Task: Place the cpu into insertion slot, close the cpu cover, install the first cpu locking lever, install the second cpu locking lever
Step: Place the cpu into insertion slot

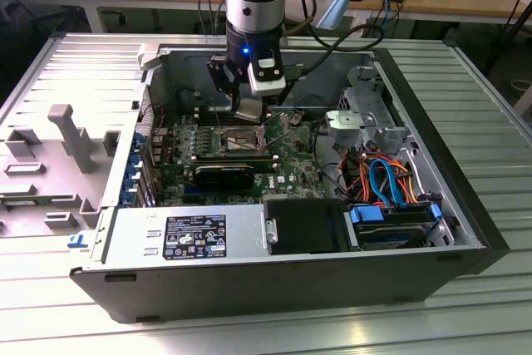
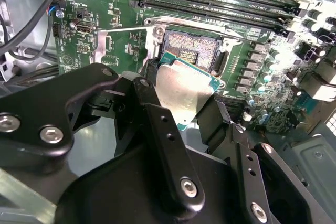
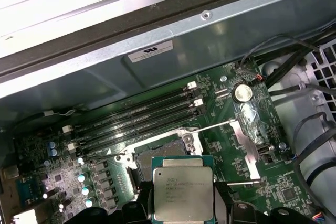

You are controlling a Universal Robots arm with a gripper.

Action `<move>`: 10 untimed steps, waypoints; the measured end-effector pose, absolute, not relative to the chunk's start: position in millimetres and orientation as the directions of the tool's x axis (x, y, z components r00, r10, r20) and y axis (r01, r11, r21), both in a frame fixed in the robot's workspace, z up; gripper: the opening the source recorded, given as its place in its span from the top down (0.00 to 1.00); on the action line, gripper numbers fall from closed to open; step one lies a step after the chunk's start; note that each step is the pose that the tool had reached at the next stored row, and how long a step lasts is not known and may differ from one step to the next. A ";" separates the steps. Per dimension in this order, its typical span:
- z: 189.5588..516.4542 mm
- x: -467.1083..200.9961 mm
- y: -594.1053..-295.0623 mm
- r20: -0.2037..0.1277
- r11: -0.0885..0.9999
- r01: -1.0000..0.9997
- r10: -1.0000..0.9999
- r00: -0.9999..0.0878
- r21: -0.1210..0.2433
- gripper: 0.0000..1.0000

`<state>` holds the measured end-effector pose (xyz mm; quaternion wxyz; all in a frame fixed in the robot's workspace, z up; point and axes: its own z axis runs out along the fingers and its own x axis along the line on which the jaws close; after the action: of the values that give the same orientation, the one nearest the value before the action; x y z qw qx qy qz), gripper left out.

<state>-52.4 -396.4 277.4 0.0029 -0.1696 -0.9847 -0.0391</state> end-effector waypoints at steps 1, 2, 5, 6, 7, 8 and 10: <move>277.3 -52.4 -396.4 0.019 0.939 0.337 0.336 -0.942 0.076 0.45; 277.2 -52.4 -396.4 0.019 0.937 0.340 0.339 -0.940 0.076 0.45; 276.9 -52.4 -396.4 0.019 0.934 0.350 0.349 -0.937 0.076 0.45; 276.7 -52.4 -396.4 0.019 0.933 0.353 0.353 -0.936 0.076 0.45; 276.6 -52.4 -396.4 0.019 0.932 0.355 0.354 -0.935 0.076 0.45; 276.5 -52.4 -396.4 0.019 0.931 0.356 0.356 -0.934 0.076 0.45; 276.2 -52.4 -396.4 0.019 0.930 0.360 0.360 -0.933 0.076 0.45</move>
<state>-52.4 -396.4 276.2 0.0024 -0.1832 -0.9823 -0.0391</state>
